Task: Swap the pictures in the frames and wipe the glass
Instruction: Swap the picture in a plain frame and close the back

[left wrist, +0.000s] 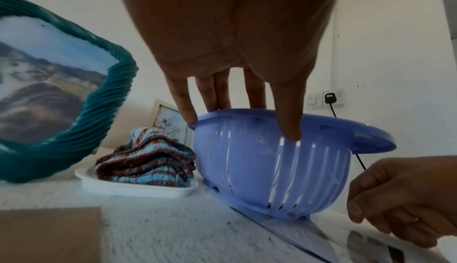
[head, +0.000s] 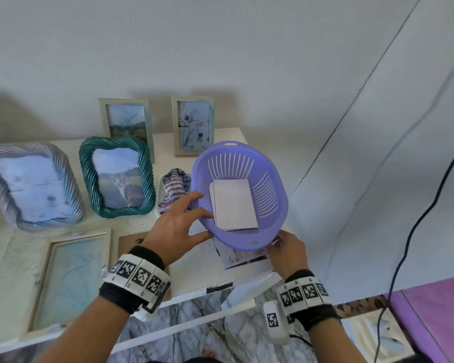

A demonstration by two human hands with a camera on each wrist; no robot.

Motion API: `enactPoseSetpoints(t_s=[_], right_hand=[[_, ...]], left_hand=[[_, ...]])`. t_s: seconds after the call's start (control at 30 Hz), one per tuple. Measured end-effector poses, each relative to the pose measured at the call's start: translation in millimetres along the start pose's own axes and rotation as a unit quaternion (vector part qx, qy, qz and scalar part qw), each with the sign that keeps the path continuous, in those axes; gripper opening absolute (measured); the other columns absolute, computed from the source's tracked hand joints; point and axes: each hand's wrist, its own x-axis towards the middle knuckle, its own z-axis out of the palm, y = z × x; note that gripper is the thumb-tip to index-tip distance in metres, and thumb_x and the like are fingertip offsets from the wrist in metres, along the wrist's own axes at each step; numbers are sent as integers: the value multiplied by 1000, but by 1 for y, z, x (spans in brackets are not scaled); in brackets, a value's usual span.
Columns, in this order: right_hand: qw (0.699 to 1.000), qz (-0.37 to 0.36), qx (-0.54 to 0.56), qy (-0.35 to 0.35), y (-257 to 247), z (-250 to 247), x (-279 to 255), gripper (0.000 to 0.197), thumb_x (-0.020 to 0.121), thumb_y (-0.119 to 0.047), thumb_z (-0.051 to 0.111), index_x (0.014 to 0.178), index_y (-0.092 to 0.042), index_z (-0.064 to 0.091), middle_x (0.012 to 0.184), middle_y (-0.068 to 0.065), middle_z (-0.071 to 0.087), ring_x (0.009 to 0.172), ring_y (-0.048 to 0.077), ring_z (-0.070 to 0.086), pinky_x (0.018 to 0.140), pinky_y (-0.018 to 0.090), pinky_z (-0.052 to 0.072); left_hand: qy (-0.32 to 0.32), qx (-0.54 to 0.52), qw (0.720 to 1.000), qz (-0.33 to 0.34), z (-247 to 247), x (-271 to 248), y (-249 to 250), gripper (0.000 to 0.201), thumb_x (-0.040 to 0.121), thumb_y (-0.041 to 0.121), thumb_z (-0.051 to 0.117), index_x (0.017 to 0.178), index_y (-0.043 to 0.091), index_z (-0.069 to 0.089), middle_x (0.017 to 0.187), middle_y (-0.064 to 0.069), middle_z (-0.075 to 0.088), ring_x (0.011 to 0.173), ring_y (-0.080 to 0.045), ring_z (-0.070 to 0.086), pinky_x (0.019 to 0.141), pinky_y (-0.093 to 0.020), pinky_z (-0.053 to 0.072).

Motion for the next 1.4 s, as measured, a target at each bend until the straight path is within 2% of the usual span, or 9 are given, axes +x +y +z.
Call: enactPoseSetpoints(t_s=[0.17, 0.3, 0.43, 0.57, 0.77, 0.9, 1.07, 1.23, 1.4], right_hand=[[997, -10, -32, 71, 10, -51, 11, 16, 91, -29, 59, 89, -14, 65, 84, 2, 65, 75, 16, 55, 69, 22, 34], [982, -107, -53, 149, -22, -98, 25, 11, 92, -22, 59, 85, -14, 62, 79, 2, 64, 68, 15, 54, 68, 21, 35], [964, -229, -133, 41, -85, -105, 51, 17, 89, -29, 61, 102, -19, 64, 85, 0, 65, 72, 15, 57, 71, 24, 42], [905, -281, -311, -69, -149, -76, 81, 38, 87, -31, 62, 122, -18, 58, 111, 5, 63, 101, 25, 59, 83, 30, 43], [824, -292, -467, -135, -181, -4, 123, 43, 72, -37, 79, 107, -17, 64, 101, 1, 67, 87, 23, 63, 76, 36, 55], [756, -269, -574, -163, -168, 15, 131, 51, 67, -40, 83, 109, -18, 64, 105, -4, 56, 103, 23, 58, 82, 37, 53], [793, -243, -535, -159, -161, 26, 151, 73, 49, -42, 91, 110, -16, 60, 89, 1, 65, 81, 25, 65, 70, 40, 58], [842, -245, -468, -112, -167, 9, 139, 50, 88, -23, 62, 134, -14, 42, 118, 13, 61, 107, 35, 59, 81, 41, 48], [910, -243, -316, -111, -178, -34, 117, 28, 91, -4, 46, 114, -20, 50, 101, 7, 58, 81, 27, 57, 68, 30, 41]], left_hand=[[16, -13, 1000, 8, 8, -7, -3, 44, 77, 51, 72, 114, 29, 62, 152, -4, 31, 134, -25, 41, 100, -42, 47], [22, -53, 998, -10, 12, -13, -2, 58, 75, 70, 61, 122, 37, 55, 159, 0, 18, 141, -21, 33, 105, -38, 38], [28, -66, 997, -34, 15, -16, 1, 62, 76, 77, 50, 125, 38, 55, 161, 6, 13, 142, -16, 31, 105, -37, 40], [26, -69, 997, -36, 14, -16, 2, 63, 76, 77, 50, 125, 38, 55, 161, 7, 12, 141, -17, 33, 104, -38, 43], [40, -70, 996, -37, 17, -17, 3, 56, 77, 75, 53, 121, 39, 55, 161, 9, 13, 140, -17, 34, 102, -39, 45], [41, -72, 996, -36, 17, -17, 2, 53, 78, 75, 55, 118, 40, 55, 160, 10, 12, 133, -19, 42, 96, -41, 49], [33, -69, 996, -45, 18, -17, 2, 52, 78, 75, 54, 118, 43, 52, 160, 13, 7, 138, -17, 34, 99, -42, 47], [31, -72, 996, -37, 17, -17, 3, 55, 79, 75, 52, 124, 43, 50, 160, 13, 7, 140, -17, 31, 103, -41, 45], [69, -121, 989, -48, 6, -18, 1, 56, 84, 67, 51, 133, 39, 49, 155, 10, 26, 139, -10, 32, 109, -30, 35]])
